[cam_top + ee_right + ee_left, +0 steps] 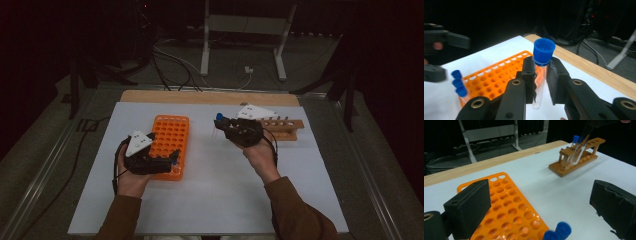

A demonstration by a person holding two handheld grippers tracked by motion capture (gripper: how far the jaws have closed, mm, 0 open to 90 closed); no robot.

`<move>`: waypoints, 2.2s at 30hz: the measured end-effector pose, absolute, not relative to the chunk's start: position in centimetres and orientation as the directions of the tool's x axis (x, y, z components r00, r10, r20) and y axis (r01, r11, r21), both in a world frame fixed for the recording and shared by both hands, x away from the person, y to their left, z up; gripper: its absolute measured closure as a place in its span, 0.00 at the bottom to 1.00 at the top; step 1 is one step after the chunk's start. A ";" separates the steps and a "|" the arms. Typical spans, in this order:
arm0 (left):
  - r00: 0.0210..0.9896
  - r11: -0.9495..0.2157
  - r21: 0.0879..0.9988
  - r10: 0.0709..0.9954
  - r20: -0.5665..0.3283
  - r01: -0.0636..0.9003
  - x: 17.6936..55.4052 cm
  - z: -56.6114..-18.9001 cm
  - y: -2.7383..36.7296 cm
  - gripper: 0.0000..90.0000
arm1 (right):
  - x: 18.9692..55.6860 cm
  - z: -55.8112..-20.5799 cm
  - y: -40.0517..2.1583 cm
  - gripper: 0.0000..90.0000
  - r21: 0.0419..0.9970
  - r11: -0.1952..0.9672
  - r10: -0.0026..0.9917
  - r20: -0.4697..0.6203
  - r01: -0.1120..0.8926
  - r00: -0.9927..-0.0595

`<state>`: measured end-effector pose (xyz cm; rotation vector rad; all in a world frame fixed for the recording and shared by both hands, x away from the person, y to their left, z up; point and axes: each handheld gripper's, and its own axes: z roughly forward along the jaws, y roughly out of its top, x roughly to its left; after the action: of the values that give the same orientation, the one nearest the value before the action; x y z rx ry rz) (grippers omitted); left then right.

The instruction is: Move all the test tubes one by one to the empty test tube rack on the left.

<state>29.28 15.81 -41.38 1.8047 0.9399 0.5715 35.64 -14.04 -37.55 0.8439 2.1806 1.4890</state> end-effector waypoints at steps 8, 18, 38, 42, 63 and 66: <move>0.623 -0.248 0.914 0.782 -0.006 0.321 30.0 -40.8 13.7 0.14 | 34.9 -37.2 -11.4 0.85 0.924 0.280 0.607 0.040 0.261 -0.794; 0.659 -0.277 0.918 0.752 0.024 0.283 30.5 -40.2 11.9 0.47 | 34.2 -37.0 -9.3 0.85 0.922 0.283 0.560 0.064 0.263 -0.826; 0.692 -0.300 0.920 0.720 0.046 0.251 30.5 -40.0 11.6 0.86 | 33.8 -37.3 -8.2 0.85 0.920 0.292 0.523 0.075 0.261 -0.849; 0.683 -0.302 0.917 0.729 0.045 0.262 30.7 -40.1 11.7 0.87 | 33.9 -37.3 -8.3 0.76 0.920 0.291 0.529 0.074 0.263 -0.846; 0.637 -0.262 0.920 0.770 0.018 0.290 30.9 -40.0 14.0 0.87 | 34.7 -38.0 -11.2 0.22 0.917 0.272 0.610 0.068 0.290 -0.789; 0.634 -0.255 0.923 0.773 0.015 0.289 30.8 -40.0 14.3 0.87 | 34.9 -38.4 -11.7 0.19 0.914 0.271 0.621 0.074 0.302 -0.780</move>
<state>30.82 14.35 -40.03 1.8248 0.8530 0.5877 34.88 -11.74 -38.44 0.8460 2.2468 1.5127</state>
